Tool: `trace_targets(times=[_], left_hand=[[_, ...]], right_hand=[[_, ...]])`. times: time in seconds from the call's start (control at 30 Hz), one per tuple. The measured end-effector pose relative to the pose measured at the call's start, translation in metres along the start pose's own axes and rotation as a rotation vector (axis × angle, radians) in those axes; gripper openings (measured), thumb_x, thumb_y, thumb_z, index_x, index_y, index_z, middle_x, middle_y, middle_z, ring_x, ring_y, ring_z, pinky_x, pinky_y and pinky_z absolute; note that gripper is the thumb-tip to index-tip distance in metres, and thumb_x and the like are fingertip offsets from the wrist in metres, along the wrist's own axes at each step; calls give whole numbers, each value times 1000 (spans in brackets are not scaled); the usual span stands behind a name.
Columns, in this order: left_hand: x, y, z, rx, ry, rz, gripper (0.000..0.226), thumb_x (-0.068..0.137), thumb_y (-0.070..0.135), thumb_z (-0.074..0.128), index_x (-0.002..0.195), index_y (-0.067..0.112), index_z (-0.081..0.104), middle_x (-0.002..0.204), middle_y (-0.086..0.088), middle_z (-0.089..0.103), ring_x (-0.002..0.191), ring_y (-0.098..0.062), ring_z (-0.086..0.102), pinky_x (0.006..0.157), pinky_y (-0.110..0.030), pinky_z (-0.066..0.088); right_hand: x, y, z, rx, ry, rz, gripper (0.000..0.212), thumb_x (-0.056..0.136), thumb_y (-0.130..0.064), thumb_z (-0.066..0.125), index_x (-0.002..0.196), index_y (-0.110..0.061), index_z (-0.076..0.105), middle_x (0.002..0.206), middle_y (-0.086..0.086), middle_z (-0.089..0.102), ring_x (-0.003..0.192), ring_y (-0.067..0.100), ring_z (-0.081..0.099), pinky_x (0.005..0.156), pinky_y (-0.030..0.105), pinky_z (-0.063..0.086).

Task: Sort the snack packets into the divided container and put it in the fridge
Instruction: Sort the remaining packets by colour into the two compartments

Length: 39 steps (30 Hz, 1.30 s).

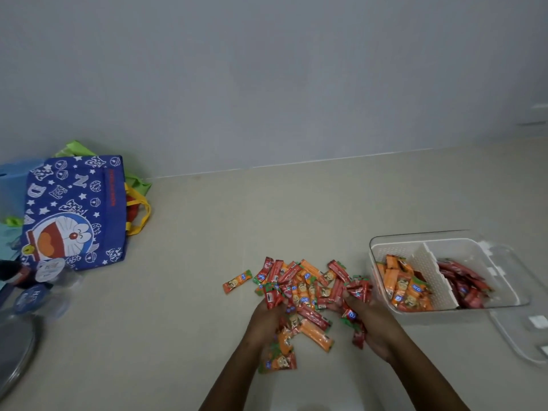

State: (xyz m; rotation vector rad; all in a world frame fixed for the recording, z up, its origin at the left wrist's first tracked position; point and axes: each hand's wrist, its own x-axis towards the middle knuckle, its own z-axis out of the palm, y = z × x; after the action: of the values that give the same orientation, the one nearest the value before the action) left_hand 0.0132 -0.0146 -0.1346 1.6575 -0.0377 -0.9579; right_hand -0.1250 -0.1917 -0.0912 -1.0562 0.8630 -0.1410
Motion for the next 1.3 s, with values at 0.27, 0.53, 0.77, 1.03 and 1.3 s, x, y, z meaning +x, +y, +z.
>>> trace_targets(times=[0.27, 0.53, 0.77, 1.03, 1.3], left_hand=[[-21, 49, 102, -24, -50, 17, 76, 74, 59, 70, 137, 22, 47, 134, 0, 59, 127, -24, 52, 100, -46, 43], [-42, 86, 204, 12, -229, 79, 36, 88, 40, 64, 115, 16, 64, 106, -5, 75, 104, -26, 69, 100, -52, 48], [-42, 111, 258, 203, -146, 75, 19, 93, 32, 60, 104, 18, 66, 101, -5, 75, 96, -24, 71, 94, -46, 54], [-21, 124, 332, 417, -78, 67, 10, 91, 20, 59, 87, 11, 62, 84, -11, 61, 64, -18, 53, 59, -22, 41], [5, 130, 395, 728, -204, 3, 32, 95, 12, 51, 65, 18, 44, 68, 4, 48, 61, -13, 50, 49, -16, 43]], right_hand=[[-41, -48, -67, 26, 105, -182, 20, 90, -13, 61, 106, -2, 66, 89, 14, 74, 80, 24, 71, 75, 34, 54], [0, -99, -183, 45, 392, -152, 13, 88, -14, 61, 95, -5, 66, 93, 20, 72, 85, 34, 69, 81, 53, 55], [58, -95, -233, -240, 277, 80, 23, 87, -10, 55, 100, 8, 60, 87, 24, 67, 72, 33, 67, 71, 47, 58], [12, -107, -243, -200, 515, -225, 18, 89, -14, 49, 98, -15, 64, 99, 4, 66, 96, 23, 62, 86, 35, 48], [-16, -105, -265, 62, 455, -301, 12, 89, -7, 52, 94, -10, 62, 96, 11, 71, 90, 24, 69, 87, 39, 55]])
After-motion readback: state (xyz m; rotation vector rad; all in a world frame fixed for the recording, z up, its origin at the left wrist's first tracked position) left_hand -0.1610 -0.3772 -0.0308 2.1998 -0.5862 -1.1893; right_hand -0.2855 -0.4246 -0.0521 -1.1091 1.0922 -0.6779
